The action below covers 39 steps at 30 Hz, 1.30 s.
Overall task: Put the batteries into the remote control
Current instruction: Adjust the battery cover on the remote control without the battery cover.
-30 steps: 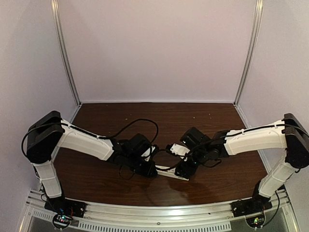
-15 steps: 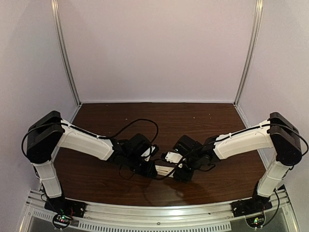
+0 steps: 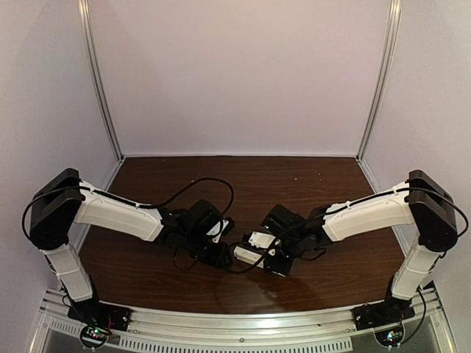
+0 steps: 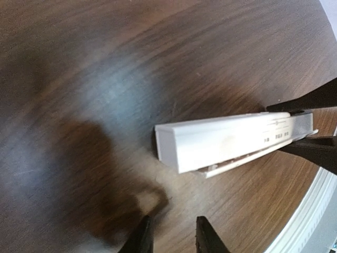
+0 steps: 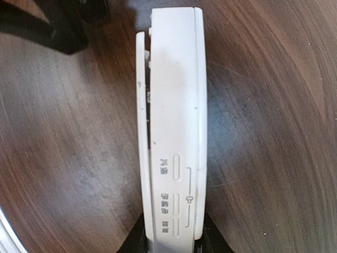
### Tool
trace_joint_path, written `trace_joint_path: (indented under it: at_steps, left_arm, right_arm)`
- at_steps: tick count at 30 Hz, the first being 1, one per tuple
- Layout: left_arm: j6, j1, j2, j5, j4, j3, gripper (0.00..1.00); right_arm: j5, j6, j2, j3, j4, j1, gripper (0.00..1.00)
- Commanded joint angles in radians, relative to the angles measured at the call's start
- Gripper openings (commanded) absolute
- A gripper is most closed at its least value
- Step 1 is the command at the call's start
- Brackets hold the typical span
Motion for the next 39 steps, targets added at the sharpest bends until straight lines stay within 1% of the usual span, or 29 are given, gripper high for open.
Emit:
trace_joint_path:
  at_steps: [1,3,6,9,11,13,14,16,18,20,22,24,27,29,33,36,39]
  left_arm:
    - [0.045,0.037,-0.147,-0.048,-0.029,-0.047,0.33]
    - [0.053,0.064,-0.224,-0.063,-0.027,-0.083,0.38]
    - [0.092,0.088,-0.373,-0.154,-0.005,-0.155,0.51]
    - [0.161,0.088,-0.558,-0.244,0.095,-0.248,0.62]
    - [0.225,0.085,-0.683,-0.258,0.192,-0.324,0.65]
    - [0.296,0.083,-0.789,-0.263,0.261,-0.394,0.66]
    - [0.348,0.083,-0.843,-0.259,0.274,-0.417,0.66]
    - [0.415,0.078,-0.888,-0.245,0.27,-0.446,0.64]
    - [0.487,0.058,-0.889,-0.21,0.23,-0.445,0.6]
    - [0.569,0.015,-0.865,-0.21,0.164,-0.421,0.57]
    - [0.639,-0.037,-0.824,-0.225,0.091,-0.393,0.54]
    - [0.696,-0.089,-0.784,-0.225,0.052,-0.374,0.52]
    - [0.774,-0.147,-0.755,-0.25,-0.012,-0.35,0.5]
    - [0.815,-0.159,-0.778,-0.231,-0.028,-0.357,0.51]
    - [0.935,-0.171,-0.779,-0.095,-0.027,-0.36,0.52]
    - [1.024,-0.173,-0.696,-0.056,-0.011,-0.331,0.53]
    - [1.108,-0.177,-0.576,-0.055,-0.047,-0.27,0.54]
  right_arm:
    - [-0.098,0.032,0.012,0.027,-0.04,0.002,0.13]
    - [-0.151,0.048,0.004,0.033,-0.046,-0.002,0.11]
    - [-0.288,0.081,-0.015,0.036,-0.033,-0.014,0.1]
    - [-0.435,0.134,-0.014,0.042,-0.01,-0.03,0.09]
    - [-0.527,0.149,0.008,0.057,-0.014,-0.038,0.08]
    - [-0.603,0.15,0.04,0.071,-0.023,-0.045,0.09]
    - [-0.637,0.153,0.056,0.075,-0.02,-0.049,0.1]
    - [-0.694,0.153,0.093,0.084,-0.024,-0.066,0.1]
    - [-0.745,0.156,0.132,0.085,-0.017,-0.088,0.1]
    - [-0.79,0.165,0.162,0.082,0.001,-0.114,0.1]
    - [-0.846,0.163,0.196,0.081,0.01,-0.141,0.1]
    - [-0.892,0.153,0.233,0.087,0.004,-0.162,0.11]
    - [-0.932,0.127,0.274,0.099,-0.018,-0.181,0.14]
    - [-0.966,0.11,0.306,0.114,-0.048,-0.189,0.18]
    - [-0.972,0.054,0.359,0.142,-0.09,-0.197,0.21]
    - [-0.97,0.038,0.392,0.171,-0.12,-0.207,0.22]
    - [-0.986,0.006,0.422,0.196,-0.154,-0.214,0.26]
